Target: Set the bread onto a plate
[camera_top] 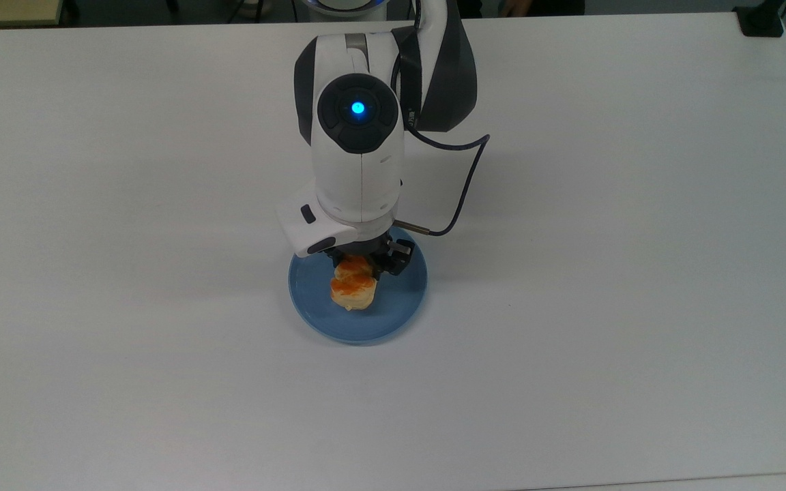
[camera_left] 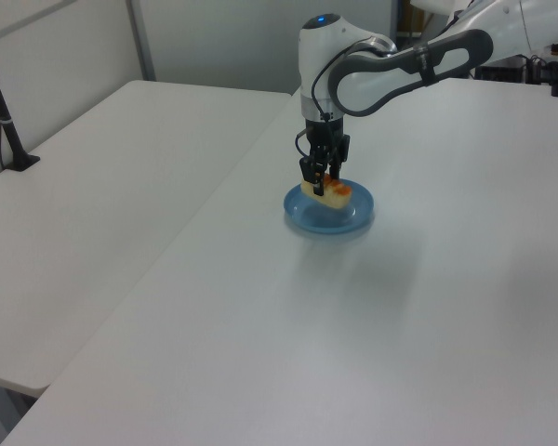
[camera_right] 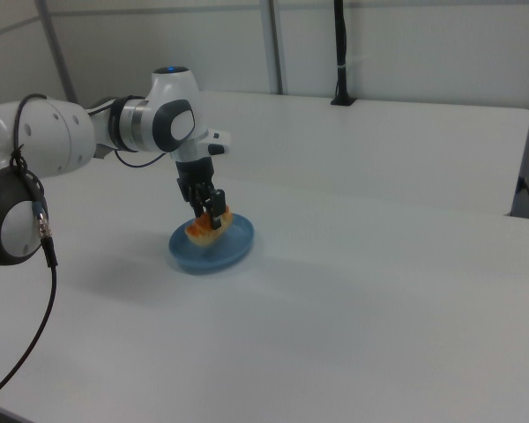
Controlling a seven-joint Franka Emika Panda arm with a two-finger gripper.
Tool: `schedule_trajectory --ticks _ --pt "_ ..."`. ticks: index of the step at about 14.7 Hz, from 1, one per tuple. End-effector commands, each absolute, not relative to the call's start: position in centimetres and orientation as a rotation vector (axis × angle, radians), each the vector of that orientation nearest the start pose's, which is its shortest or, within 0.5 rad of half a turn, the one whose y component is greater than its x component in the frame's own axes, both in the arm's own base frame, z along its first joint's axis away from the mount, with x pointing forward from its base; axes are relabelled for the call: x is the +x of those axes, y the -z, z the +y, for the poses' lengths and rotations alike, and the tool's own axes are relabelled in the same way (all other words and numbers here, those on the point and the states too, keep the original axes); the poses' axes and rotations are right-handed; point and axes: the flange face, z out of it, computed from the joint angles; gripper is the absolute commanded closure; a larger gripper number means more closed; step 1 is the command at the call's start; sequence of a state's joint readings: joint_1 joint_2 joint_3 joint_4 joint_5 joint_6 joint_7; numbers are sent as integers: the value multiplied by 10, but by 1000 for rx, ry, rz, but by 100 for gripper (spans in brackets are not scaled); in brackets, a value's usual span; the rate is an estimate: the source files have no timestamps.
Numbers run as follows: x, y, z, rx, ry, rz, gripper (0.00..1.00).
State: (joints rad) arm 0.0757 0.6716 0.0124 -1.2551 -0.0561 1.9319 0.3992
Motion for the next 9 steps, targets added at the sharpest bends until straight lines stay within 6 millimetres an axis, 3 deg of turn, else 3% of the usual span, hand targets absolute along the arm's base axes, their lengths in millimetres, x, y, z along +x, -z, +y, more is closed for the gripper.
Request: schedule_trajectory --ticks 1,4,7,9 --pt "739 -372 61 -3165 65 499 2" --pt "736 -375 62 -3185 68 486 1" --pt "722 -436 53 -3160 158 506 0" --pt "699 -495 25 -3154 161 559 0"
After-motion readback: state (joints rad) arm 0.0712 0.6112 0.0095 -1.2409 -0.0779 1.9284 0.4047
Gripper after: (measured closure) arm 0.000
